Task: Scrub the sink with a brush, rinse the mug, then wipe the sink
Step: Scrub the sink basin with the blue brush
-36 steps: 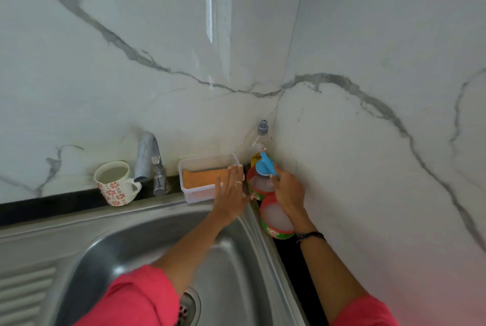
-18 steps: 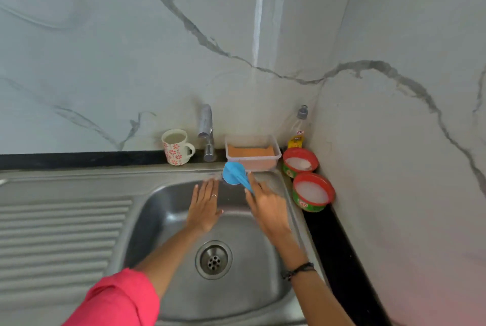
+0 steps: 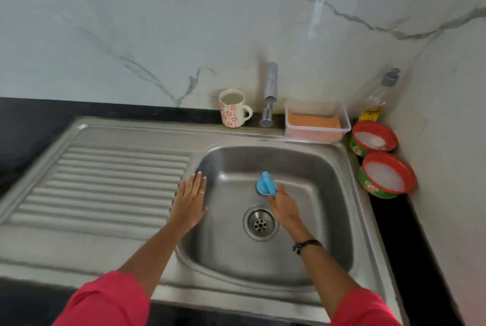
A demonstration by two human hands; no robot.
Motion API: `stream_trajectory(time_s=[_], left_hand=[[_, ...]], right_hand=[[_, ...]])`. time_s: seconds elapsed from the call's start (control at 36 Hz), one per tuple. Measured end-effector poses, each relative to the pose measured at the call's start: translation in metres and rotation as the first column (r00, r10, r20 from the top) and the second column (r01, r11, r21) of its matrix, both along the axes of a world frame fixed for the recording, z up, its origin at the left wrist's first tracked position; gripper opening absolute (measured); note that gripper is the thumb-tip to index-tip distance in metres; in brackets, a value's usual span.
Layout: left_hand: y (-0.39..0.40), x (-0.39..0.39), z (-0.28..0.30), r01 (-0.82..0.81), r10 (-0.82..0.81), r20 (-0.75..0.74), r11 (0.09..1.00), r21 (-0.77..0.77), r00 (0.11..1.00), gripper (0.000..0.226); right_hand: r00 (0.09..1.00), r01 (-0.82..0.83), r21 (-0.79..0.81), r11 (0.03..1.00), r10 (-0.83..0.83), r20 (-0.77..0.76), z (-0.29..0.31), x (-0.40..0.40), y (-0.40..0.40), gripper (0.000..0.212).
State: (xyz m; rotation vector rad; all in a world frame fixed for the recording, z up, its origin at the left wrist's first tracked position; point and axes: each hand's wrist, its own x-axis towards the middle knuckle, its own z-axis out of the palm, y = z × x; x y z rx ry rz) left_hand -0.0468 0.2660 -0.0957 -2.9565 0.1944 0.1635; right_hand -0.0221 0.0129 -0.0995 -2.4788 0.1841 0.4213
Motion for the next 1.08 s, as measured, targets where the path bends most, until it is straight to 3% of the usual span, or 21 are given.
stream_trajectory(time_s=[0.17, 0.28, 0.33, 0.39, 0.47, 0.58, 0.64, 0.69, 0.78, 0.83, 0.97, 1.08], left_hand=[[0.011, -0.003, -0.005, 0.015, -0.015, -0.011, 1.000, -0.006, 1.000, 0.096], [0.011, -0.003, -0.010, 0.031, -0.029, 0.045, 0.998, -0.051, 0.999, 0.095], [0.011, -0.003, -0.014, 0.025, -0.021, 0.063, 0.997, -0.071, 0.998, 0.096], [0.012, -0.002, -0.018, 0.022, -0.013, 0.104, 0.996, -0.086, 0.995, 0.097], [0.013, -0.004, -0.022, 0.010, 0.009, 0.142, 0.991, -0.131, 0.990, 0.094], [0.013, -0.004, -0.021, 0.010, 0.015, 0.155, 0.987, -0.159, 0.988, 0.088], [0.012, -0.002, -0.021, 0.015, 0.009, 0.148, 0.987, -0.162, 0.989, 0.092], [0.012, -0.001, -0.021, 0.012, 0.011, 0.140, 0.987, -0.162, 0.990, 0.093], [0.012, -0.001, -0.021, 0.006, 0.018, 0.141, 0.985, -0.171, 0.990, 0.093], [0.012, -0.001, -0.021, 0.002, 0.020, 0.131, 0.985, -0.171, 0.991, 0.093], [0.012, 0.001, -0.023, 0.009, 0.022, 0.168, 0.984, -0.178, 0.986, 0.088], [0.012, 0.001, -0.025, 0.011, 0.015, 0.162, 0.987, -0.161, 0.987, 0.089]], right_hand=[[0.950, 0.307, 0.076, 0.949, -0.301, -0.088, -0.021, 0.020, -0.003, 0.039], [0.922, 0.369, 0.000, 0.929, -0.366, -0.128, -0.041, 0.021, 0.017, 0.035], [0.944, 0.302, -0.053, 0.952, -0.306, -0.121, -0.053, 0.016, 0.044, 0.037], [0.990, 0.098, -0.116, 0.988, -0.109, -0.087, -0.063, 0.009, 0.080, 0.040], [0.988, -0.152, -0.182, 0.971, 0.142, -0.066, -0.063, -0.004, 0.131, 0.041], [0.967, -0.253, -0.274, 0.928, 0.245, -0.065, -0.069, -0.002, 0.126, 0.043], [0.987, -0.159, -0.338, 0.927, 0.146, -0.066, -0.076, 0.006, 0.089, 0.045], [0.997, 0.060, -0.341, 0.938, -0.073, -0.026, -0.078, 0.015, 0.048, 0.045], [0.924, 0.371, -0.235, 0.899, -0.382, 0.000, -0.075, 0.030, 0.025, 0.043], [0.906, 0.408, -0.191, 0.893, -0.422, -0.037, -0.071, 0.038, 0.041, 0.042], [0.983, 0.091, -0.125, 0.988, -0.110, -0.149, -0.066, 0.047, 0.125, 0.043], [0.988, -0.087, -0.087, 0.992, 0.075, -0.136, -0.064, 0.041, 0.157, 0.041]])
